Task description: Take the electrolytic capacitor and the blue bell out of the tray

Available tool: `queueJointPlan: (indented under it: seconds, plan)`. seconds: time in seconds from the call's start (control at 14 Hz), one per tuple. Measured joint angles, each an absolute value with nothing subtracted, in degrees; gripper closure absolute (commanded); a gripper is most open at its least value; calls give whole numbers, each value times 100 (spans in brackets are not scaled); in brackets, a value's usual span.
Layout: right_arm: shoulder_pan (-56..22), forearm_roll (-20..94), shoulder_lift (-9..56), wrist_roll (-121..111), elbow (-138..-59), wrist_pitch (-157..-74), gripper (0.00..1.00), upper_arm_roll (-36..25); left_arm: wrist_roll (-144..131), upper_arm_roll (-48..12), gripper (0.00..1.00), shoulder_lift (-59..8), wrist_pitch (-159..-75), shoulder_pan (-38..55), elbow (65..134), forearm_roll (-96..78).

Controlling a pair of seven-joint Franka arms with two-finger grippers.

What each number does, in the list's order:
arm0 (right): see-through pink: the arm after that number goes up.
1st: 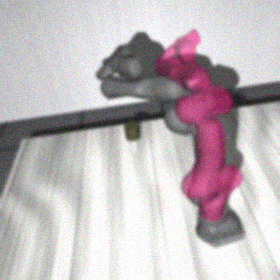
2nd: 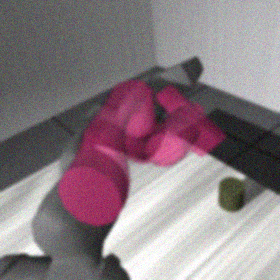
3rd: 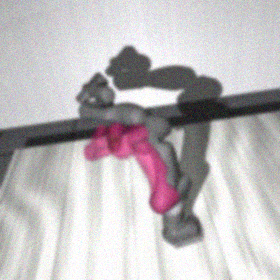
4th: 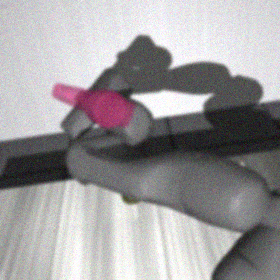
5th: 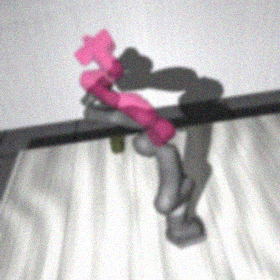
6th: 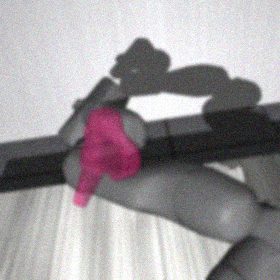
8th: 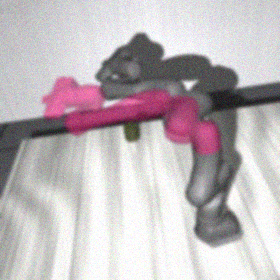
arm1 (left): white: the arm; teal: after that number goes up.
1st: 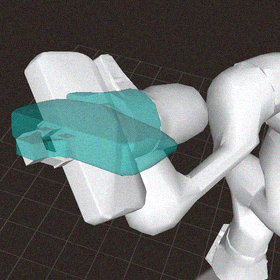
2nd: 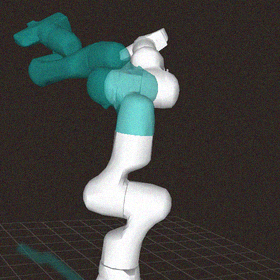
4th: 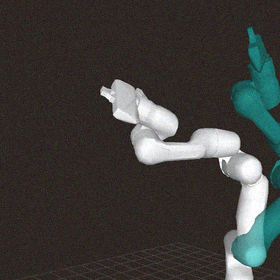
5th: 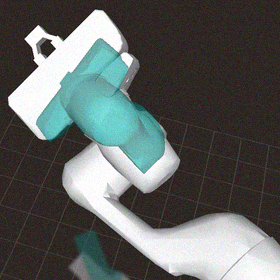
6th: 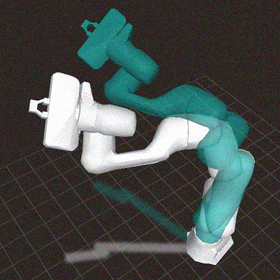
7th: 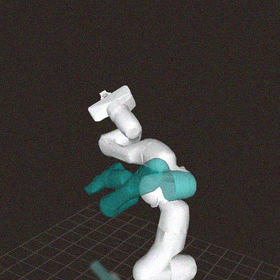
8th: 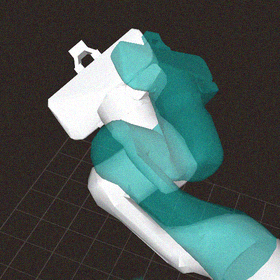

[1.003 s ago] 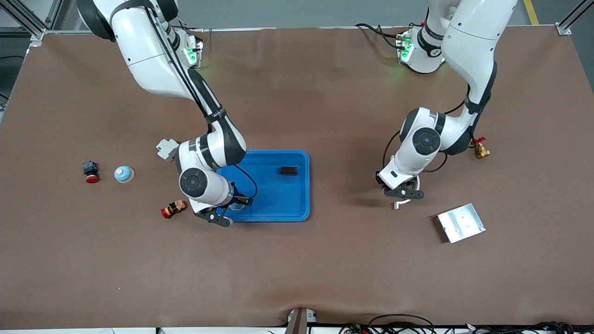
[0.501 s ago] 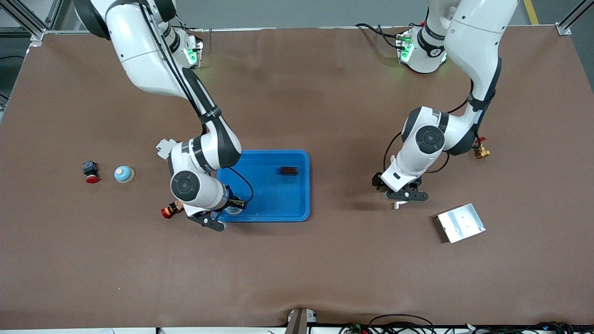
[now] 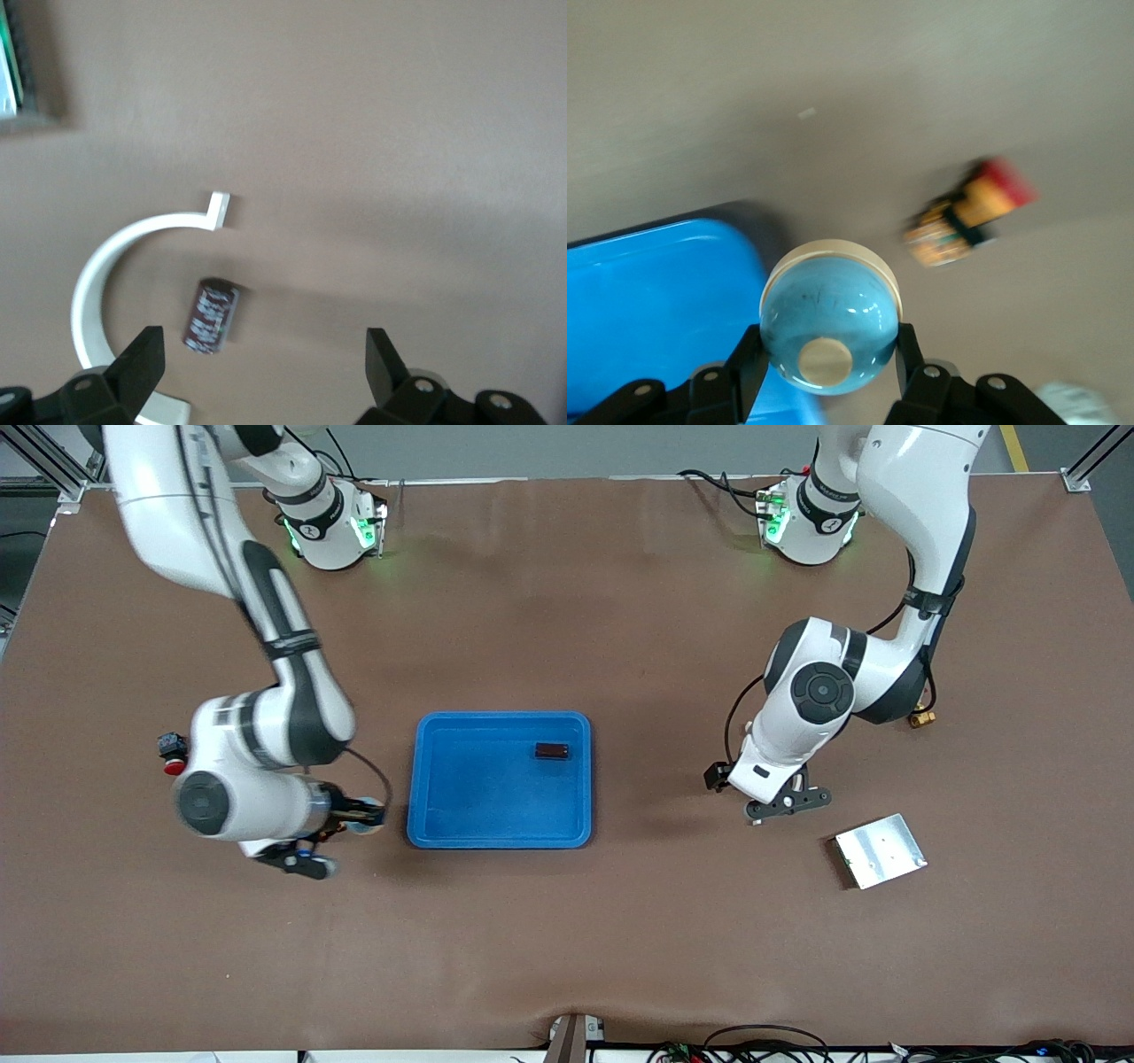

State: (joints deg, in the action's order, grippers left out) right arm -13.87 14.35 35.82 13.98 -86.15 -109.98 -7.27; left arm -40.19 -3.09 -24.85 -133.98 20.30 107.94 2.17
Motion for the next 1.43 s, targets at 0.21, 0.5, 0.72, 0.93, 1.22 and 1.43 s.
queueJointPlan:
  seconds: [0.21, 0.5, 0.72, 0.93, 1.22, 1.43]
  plan:
    - [-659, 986, 3497, 171, -8847, -11104, 100, -731, -5649, -665, 0, -2485, -13395, 2039, 10794, 217]
    - [-451, 658, 3502, -439, -9544, -12228, 100, -711, -8104, -866, 0, -2510, -13393, 2390, 10800, 219]
    - [-452, 637, 3522, -528, -9936, -12671, 55, -684, -9553, -864, 0, -2745, -13441, 2926, 10707, 219]
    - [-451, 637, 3521, -535, -9965, -12709, 0, -684, -10367, -857, 0, -3210, -13476, 3106, 10334, 219]
    - [-445, 637, 3511, -535, -9954, -12718, 0, -727, -11339, -824, 0, -3394, -13461, 3089, 9747, 219]
    - [-427, 637, 3419, -535, -9786, -12526, 0, -784, -12061, -829, 0, -3462, -13141, 3177, 9351, 219]
